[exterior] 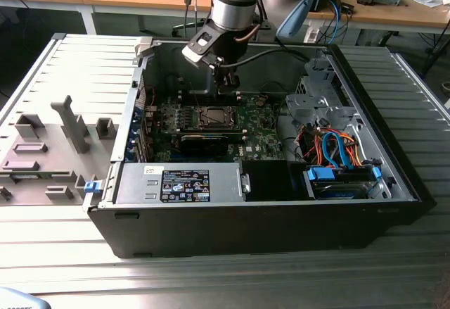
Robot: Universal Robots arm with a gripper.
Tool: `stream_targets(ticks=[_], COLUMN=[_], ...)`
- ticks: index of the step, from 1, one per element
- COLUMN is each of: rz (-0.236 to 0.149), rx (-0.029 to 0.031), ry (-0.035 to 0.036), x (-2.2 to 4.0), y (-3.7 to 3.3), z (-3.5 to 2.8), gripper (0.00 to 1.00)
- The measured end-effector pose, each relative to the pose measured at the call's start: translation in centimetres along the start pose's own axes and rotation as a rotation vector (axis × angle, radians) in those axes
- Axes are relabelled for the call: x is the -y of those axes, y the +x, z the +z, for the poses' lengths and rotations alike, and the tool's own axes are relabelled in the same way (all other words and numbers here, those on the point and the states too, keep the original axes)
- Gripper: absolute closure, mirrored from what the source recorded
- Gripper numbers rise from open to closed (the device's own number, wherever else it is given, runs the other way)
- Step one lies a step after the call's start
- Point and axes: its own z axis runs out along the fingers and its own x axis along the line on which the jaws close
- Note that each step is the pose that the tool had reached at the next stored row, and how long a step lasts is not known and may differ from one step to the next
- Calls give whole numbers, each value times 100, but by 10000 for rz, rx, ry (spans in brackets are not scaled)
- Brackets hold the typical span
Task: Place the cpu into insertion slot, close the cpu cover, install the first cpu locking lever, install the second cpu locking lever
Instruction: 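Install the first cpu locking lever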
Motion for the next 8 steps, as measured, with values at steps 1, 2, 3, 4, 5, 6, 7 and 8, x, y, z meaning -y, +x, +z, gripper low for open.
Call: stream_targets(ticks=[1, 2, 3, 4, 5, 6, 7, 8], rz=[-184, -365, -448, -517, -605, -662, -752, -818], rx=[11, 21, 26, 31, 36, 39, 44, 48], ry=[0, 0, 1, 1, 1, 1, 1, 1], x=[0, 0, 0, 0, 0, 0, 0, 0], y=[0, 0, 0, 0, 0, 0, 0, 0], z=[0, 0, 0, 0, 0, 0, 0, 0], gripper=[89, 89, 89, 89, 89, 89, 89, 89])
